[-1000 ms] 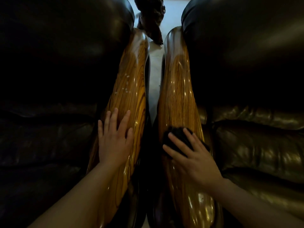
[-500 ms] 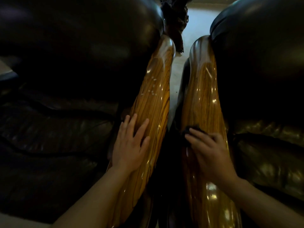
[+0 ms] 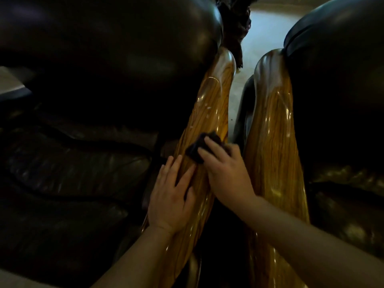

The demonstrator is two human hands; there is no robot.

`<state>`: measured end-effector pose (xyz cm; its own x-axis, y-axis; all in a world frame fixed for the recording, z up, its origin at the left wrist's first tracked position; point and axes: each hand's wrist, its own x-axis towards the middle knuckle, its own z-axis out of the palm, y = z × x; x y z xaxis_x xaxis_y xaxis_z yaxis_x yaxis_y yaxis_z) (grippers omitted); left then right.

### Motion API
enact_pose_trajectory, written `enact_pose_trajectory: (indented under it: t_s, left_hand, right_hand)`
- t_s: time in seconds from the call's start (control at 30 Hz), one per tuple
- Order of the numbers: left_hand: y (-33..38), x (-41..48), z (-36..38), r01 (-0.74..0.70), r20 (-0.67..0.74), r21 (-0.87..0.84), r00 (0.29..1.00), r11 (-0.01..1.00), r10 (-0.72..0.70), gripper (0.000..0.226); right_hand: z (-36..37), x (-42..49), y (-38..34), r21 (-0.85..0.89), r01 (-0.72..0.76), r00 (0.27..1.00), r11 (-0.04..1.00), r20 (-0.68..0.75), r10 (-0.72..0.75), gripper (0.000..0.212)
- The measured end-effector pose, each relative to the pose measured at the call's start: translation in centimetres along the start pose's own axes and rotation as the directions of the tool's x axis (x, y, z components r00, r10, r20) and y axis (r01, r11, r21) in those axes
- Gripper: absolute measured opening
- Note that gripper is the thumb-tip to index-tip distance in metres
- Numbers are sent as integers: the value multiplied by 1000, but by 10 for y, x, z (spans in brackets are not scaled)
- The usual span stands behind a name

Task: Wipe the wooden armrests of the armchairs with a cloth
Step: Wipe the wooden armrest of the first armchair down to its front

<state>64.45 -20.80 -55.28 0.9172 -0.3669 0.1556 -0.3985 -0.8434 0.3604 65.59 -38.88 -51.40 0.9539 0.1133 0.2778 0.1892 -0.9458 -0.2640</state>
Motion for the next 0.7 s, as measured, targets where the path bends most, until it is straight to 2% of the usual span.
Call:
enact_pose_trajectory:
  t_s: [0.1,0.23,0.27,0.37,0.43,0.6,0.7]
  left_hand:
    - [1,0,0,8,-4,1,1000,1000,-8,52]
    - [0,0,-1,-13,-31,-15,999,1000,12,54]
    - [0,0,0,-23,-37,-19,999,1000,22,53]
    - [0,0,-1,-27,-41,-23,999,999,26,53]
    - [0,0,0,-12,-29,-18,1000,1000,12,54]
    - [-1,1,2,-8,-34,-36,999,999,7,49]
    - [-1,0,2,-22,-34,-24,999,999,21,53]
  right_hand:
    - [-1,-4,9,-6,77,994,997,81,-76,41]
    - [-7,60,13,-1,-43,996,999,75,43,40]
    - [-5,64,9,9,-12,995,1000,96,11,40]
    - [-1,40,5,46,234,954,971,182,-239,42]
    - [-5,35,12,72,305,924,950,220,-314,43]
    - [0,80,0,0,173,960,985,225,-169,45]
    - [-1,46,8,33,254,948,967,191,-256,44]
